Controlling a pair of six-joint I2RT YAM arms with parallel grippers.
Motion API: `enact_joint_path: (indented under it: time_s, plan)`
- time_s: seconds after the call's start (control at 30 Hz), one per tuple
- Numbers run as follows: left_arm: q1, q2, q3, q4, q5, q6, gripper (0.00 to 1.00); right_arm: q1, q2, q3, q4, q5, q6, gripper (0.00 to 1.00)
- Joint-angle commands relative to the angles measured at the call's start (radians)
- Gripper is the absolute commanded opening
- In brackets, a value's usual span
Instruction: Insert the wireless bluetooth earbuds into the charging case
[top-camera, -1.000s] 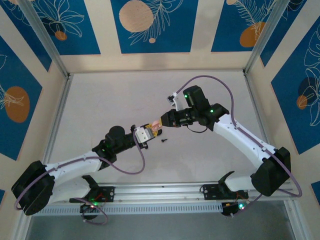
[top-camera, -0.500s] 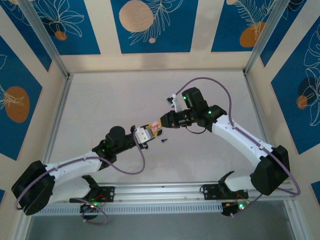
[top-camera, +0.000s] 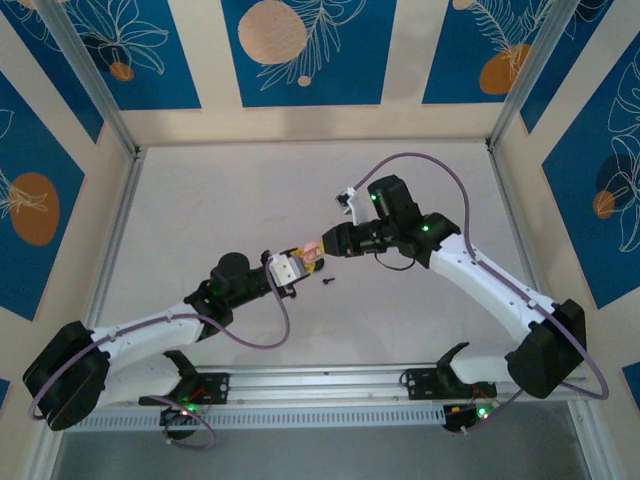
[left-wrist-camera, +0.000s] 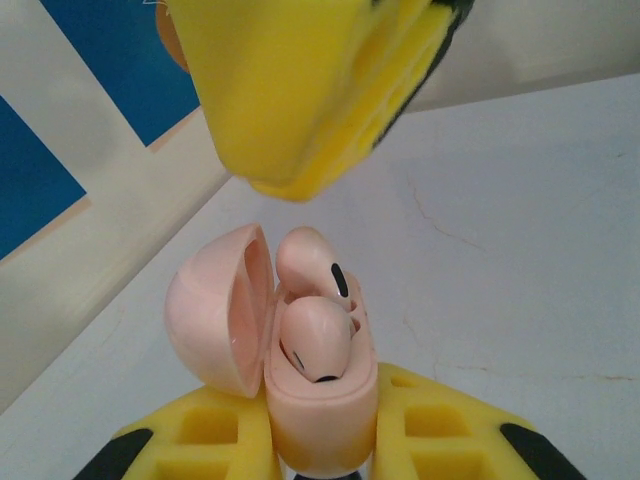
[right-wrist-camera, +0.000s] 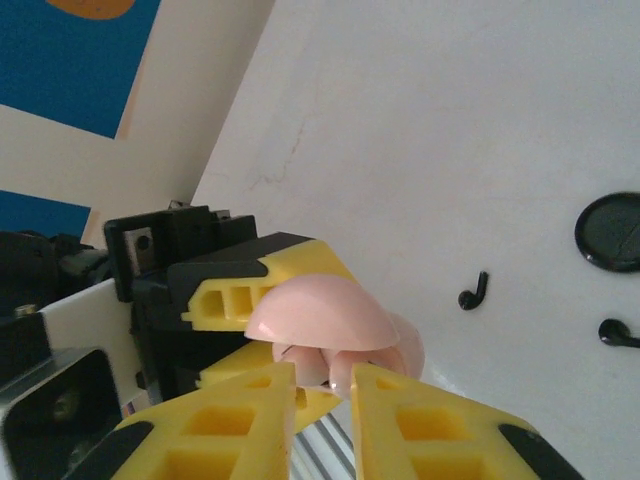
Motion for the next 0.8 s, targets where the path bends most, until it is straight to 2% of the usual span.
enact_joint_path:
  time_s: [0.0, 0.2, 0.33, 0.77]
  plan:
    - [-0.009, -0.008, 0.013, 0.048, 0.009, -0.005, 0.20, 0.000, -0.056, 0.049, -0.031, 0.016, -0.055, 0.23]
    - [-0.010, -0.005, 0.017, 0.051, 0.018, -0.009, 0.20, 0.006, -0.105, -0.025, 0.033, 0.008, -0.035, 0.22]
    - [-0.011, 0.000, 0.018, 0.059, 0.023, -0.012, 0.20, 0.011, -0.082, -0.057, 0.046, -0.003, -0.013, 0.18]
    - [-0.011, -0.003, 0.022, 0.054, 0.028, -0.015, 0.20, 0.017, -0.024, -0.063, 0.080, -0.021, -0.005, 0.16]
